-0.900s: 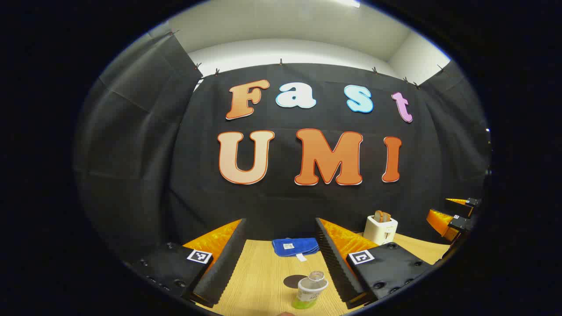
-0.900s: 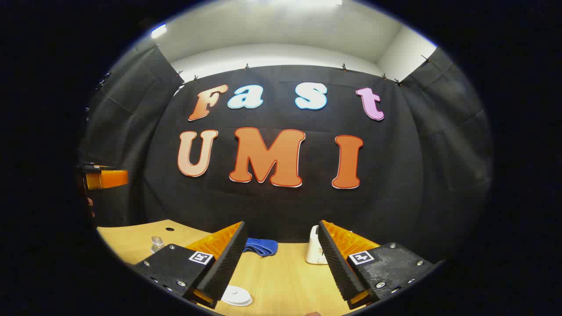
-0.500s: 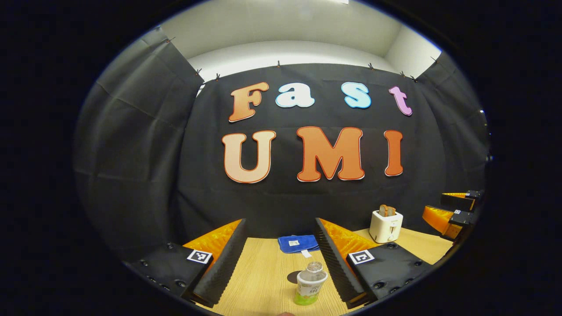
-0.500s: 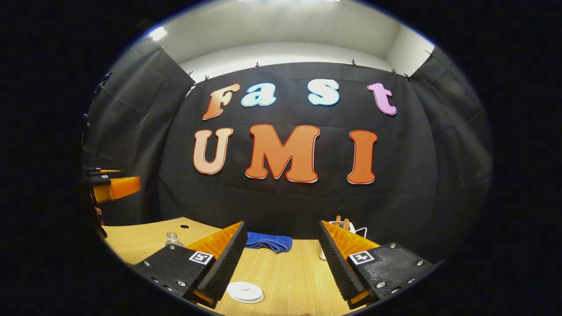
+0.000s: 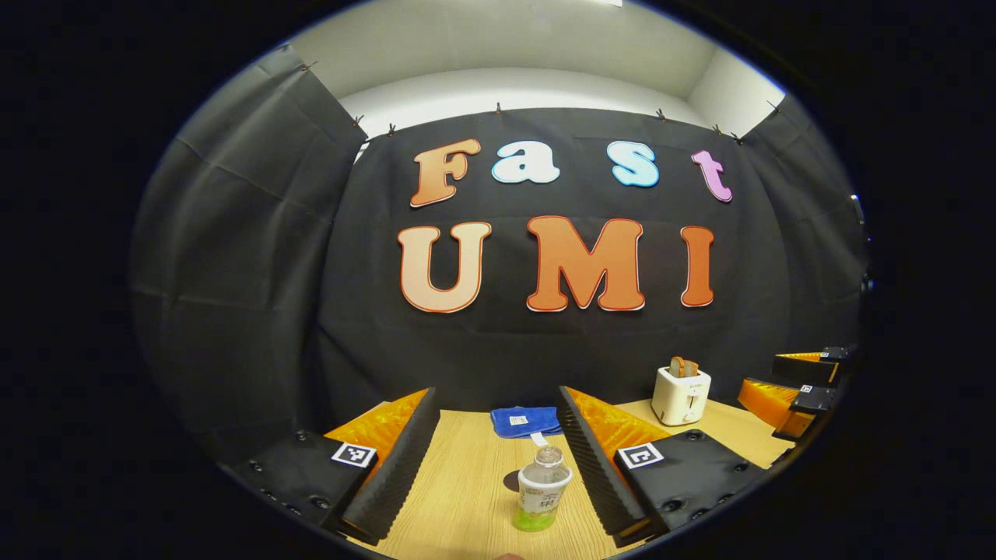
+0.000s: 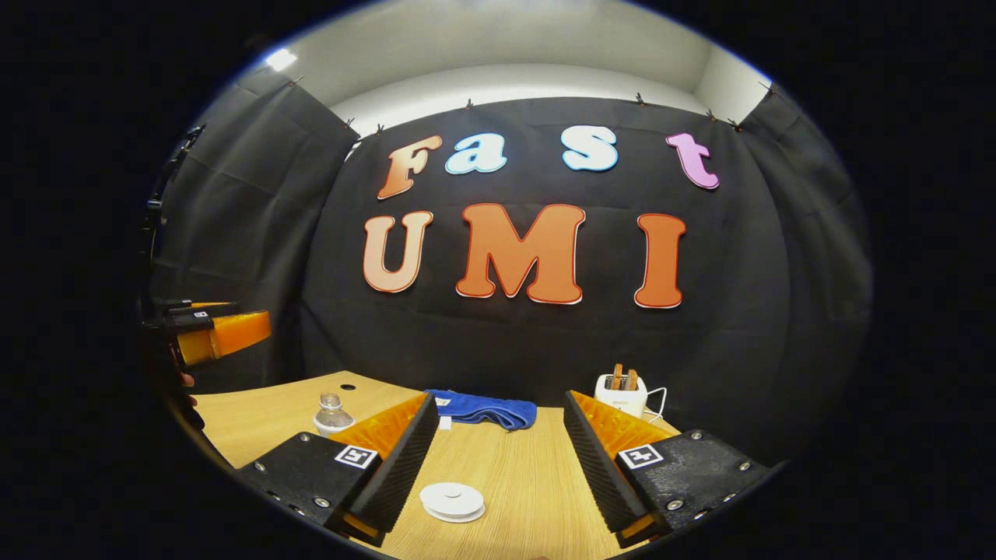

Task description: Open the teacup lid with one hand, grasp the water bottle and pour water into the teacup with the other hand; after pouring, place the water bottle on the coaster and then close the teacup lid.

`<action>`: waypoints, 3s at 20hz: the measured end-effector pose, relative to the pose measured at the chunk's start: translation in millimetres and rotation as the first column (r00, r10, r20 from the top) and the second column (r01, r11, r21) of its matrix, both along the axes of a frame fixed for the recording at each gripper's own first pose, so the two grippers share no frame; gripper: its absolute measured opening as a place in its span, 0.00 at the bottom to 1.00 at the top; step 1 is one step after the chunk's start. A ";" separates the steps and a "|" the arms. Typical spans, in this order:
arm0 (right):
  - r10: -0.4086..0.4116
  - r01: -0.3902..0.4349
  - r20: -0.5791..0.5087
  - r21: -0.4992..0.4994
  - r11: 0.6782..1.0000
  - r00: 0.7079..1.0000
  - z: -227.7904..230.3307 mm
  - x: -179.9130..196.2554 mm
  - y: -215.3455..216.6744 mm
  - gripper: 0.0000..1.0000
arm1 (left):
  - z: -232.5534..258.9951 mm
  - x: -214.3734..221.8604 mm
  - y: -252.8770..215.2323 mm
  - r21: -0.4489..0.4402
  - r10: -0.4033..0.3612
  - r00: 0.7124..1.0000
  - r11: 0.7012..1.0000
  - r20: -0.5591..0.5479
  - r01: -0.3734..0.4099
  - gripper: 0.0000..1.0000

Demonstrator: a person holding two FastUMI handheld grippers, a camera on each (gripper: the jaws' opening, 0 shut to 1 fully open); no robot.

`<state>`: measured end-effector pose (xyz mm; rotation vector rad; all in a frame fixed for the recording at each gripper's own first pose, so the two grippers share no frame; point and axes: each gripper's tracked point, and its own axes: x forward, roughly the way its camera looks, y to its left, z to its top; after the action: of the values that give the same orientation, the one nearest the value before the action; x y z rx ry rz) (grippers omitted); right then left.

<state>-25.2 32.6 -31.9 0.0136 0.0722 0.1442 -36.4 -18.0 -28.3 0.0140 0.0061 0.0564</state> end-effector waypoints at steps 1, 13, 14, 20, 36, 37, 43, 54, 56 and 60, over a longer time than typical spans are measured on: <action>0.001 -0.001 -0.007 0.005 1.000 1.000 -2.0 -0.7 0.4 0.96 | -1.1 -0.5 -0.2 0.001 -0.002 1.000 1.000 -0.003 0.002 0.97; 0.111 -0.108 -0.135 0.032 0.994 0.985 -76.7 11.8 32.2 0.95 | -49.4 3.9 -28.0 0.001 -0.135 0.991 0.991 -0.022 0.135 0.98; 0.116 -0.112 -0.146 0.031 0.993 0.982 -85.4 13.9 34.4 0.95 | -57.4 4.7 -26.2 0.008 -0.137 0.990 0.991 -0.025 0.137 0.97; 0.180 -0.180 -0.217 0.017 0.983 0.960 -129.4 26.1 52.2 0.95 | -99.0 13.6 -29.9 0.028 -0.155 0.986 0.987 -0.059 0.157 0.98; 0.265 -0.290 -0.377 -0.009 0.957 0.887 -209.3 39.6 76.9 0.61 | -193.5 47.5 -37.6 0.037 -0.177 0.960 0.981 -0.219 0.189 1.00; 0.271 -0.295 -0.383 -0.002 0.956 0.883 -211.0 39.3 78.3 0.59 | -198.7 48.2 -39.8 0.034 -0.182 0.956 0.980 -0.229 0.195 0.98; 0.294 -0.310 -0.399 0.024 0.950 0.869 -216.5 40.8 82.9 0.42 | -218.6 53.2 -44.6 0.015 -0.193 0.941 0.979 -0.278 0.205 1.00; 0.302 -0.296 -0.346 0.071 0.953 0.889 -191.4 46.7 69.9 0.22 | -259.4 57.1 -40.9 -0.030 -0.171 0.900 0.984 -0.401 0.174 1.00; 0.299 -0.286 -0.320 0.087 0.954 0.899 -180.2 49.4 65.0 0.22 | -267.2 58.3 -41.3 -0.032 -0.162 0.891 0.986 -0.424 0.164 0.99; 0.272 -0.257 -0.288 0.089 0.962 0.918 -170.1 55.4 52.2 0.22 | -268.4 62.5 -37.6 -0.036 -0.144 0.892 0.989 -0.428 0.142 0.74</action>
<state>30.2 84.8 -202.0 0.0756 0.3743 0.4157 26.1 -55.6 -296.7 0.0228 0.4496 -0.0965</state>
